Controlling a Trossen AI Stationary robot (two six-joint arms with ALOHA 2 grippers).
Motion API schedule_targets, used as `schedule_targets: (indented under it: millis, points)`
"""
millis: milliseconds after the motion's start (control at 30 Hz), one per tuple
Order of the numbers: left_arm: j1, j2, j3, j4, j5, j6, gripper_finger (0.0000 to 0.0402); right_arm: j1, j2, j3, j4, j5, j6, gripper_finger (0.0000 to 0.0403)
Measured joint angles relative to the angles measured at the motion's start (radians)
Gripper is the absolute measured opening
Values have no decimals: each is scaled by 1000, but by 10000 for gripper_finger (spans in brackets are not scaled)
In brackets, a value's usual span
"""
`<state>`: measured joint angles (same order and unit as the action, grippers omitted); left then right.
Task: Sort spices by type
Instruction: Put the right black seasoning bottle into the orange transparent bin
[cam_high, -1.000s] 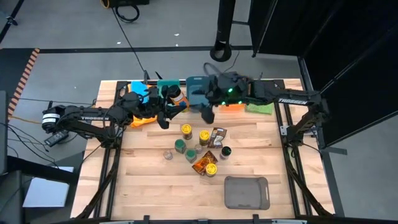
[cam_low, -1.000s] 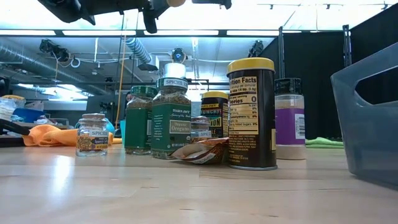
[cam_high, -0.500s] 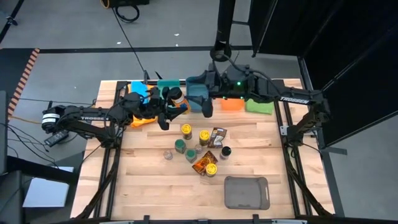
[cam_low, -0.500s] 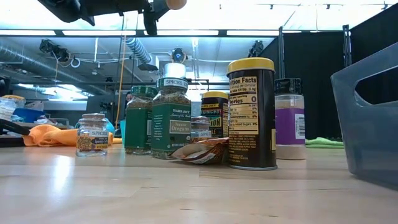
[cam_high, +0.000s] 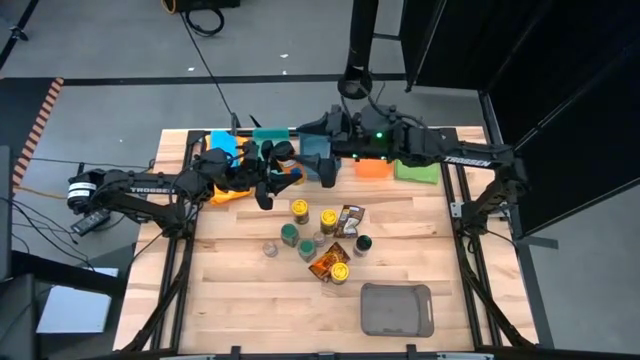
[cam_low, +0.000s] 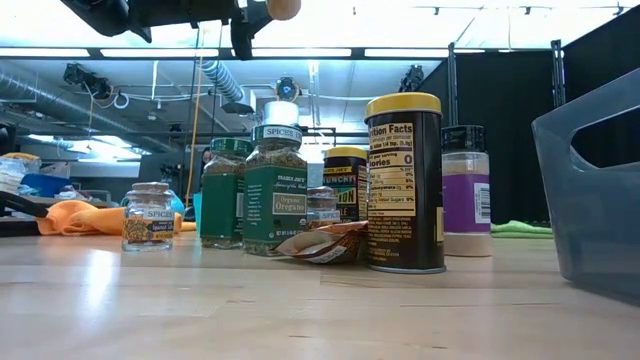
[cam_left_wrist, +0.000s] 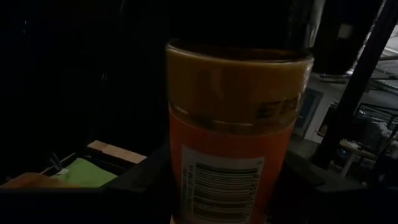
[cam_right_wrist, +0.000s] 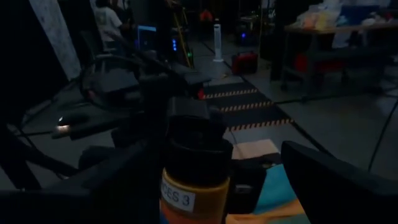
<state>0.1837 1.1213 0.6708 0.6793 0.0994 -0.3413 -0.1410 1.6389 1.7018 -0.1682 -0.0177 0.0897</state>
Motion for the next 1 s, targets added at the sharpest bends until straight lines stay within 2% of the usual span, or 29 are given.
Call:
schedule_targets:
  millis: [1000]
  points:
    - [0, 0, 0, -81, 0, 0, 198, -4, 89, 0, 18, -39, 23, 361]
